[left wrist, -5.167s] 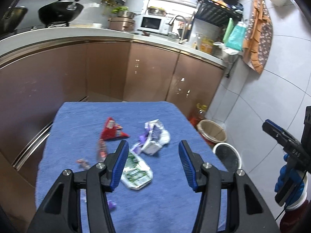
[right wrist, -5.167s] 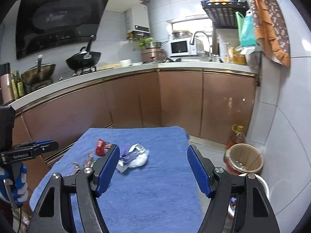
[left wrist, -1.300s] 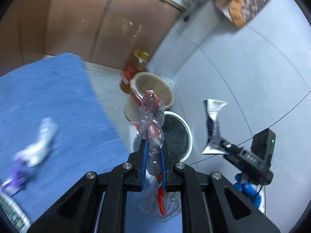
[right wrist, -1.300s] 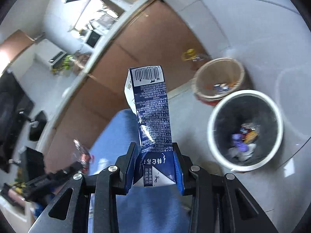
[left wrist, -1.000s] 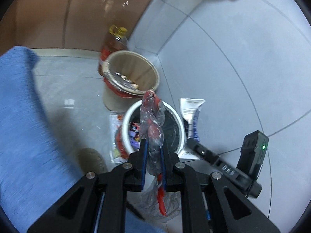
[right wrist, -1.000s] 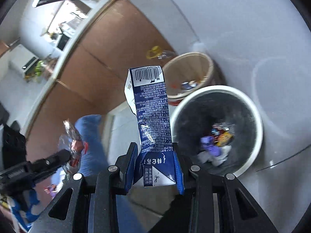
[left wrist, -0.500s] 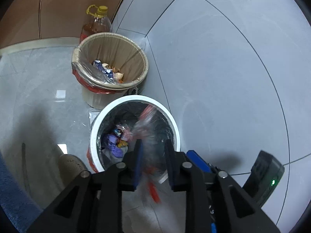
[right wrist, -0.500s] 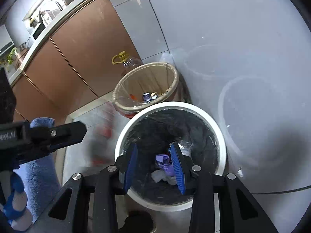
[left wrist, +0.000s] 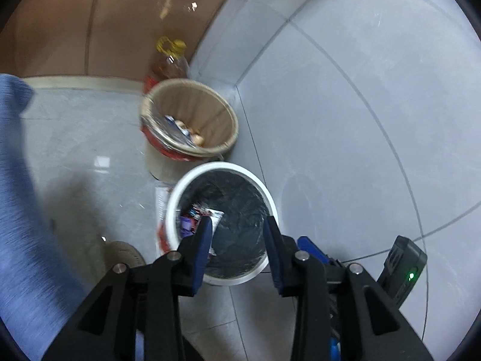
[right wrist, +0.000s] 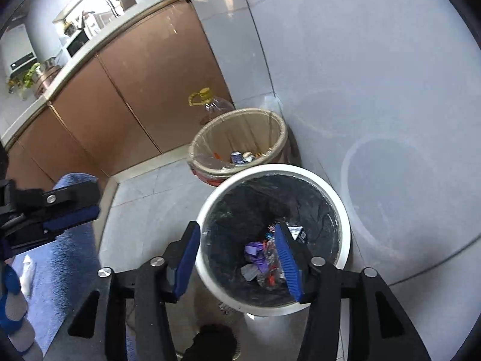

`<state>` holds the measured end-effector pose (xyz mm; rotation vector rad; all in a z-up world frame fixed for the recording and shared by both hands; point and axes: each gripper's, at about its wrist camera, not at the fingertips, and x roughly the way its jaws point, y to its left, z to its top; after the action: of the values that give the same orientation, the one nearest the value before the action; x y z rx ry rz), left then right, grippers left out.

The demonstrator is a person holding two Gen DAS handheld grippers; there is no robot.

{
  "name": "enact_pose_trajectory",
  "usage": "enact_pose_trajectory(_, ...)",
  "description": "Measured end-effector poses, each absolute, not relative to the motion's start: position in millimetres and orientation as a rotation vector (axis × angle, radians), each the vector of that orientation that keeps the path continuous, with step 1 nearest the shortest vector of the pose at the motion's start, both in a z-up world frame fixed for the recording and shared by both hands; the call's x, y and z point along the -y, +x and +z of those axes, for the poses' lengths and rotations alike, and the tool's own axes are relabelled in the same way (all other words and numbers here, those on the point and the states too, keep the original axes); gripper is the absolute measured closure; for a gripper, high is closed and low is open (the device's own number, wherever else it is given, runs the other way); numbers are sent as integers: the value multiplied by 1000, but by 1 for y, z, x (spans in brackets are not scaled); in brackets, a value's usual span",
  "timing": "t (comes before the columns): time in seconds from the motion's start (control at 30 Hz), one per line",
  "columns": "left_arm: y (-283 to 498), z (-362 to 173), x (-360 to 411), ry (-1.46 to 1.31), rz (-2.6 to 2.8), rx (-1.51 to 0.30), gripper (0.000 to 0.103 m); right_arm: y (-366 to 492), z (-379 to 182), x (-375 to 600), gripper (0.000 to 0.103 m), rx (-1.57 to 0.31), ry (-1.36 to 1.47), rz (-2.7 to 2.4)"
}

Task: Collect trash
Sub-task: 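Carry both items over the steel bin and open both tools to drop them, then move both open tools back over the table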

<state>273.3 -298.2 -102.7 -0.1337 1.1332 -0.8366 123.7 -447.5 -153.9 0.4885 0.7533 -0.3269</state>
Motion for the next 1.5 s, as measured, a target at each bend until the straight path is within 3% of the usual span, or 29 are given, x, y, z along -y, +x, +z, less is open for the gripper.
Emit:
enact_pose_trajectory(0.1,257,-75,262,-134,-790,-1054,69,118,-135,432,49,-724,470,-306)
enact_pose_trajectory(0.23,237,-46,217,-140,-734,-967,61,106,-101,402,45,-673,416,-263)
enact_pose_trajectory(0.6,174,12,82,-180,-593,-807,61,82,-22,319,40,-554,325,-69)
enact_pose_trajectory(1.1,95,34,-71,-227,-398,-708,60,52,29,222,36,-481,232,158)
enact_pose_trajectory(1.5,35,28,-172,-295,-239,-668,58,33,39,180,33,-453,196,293)
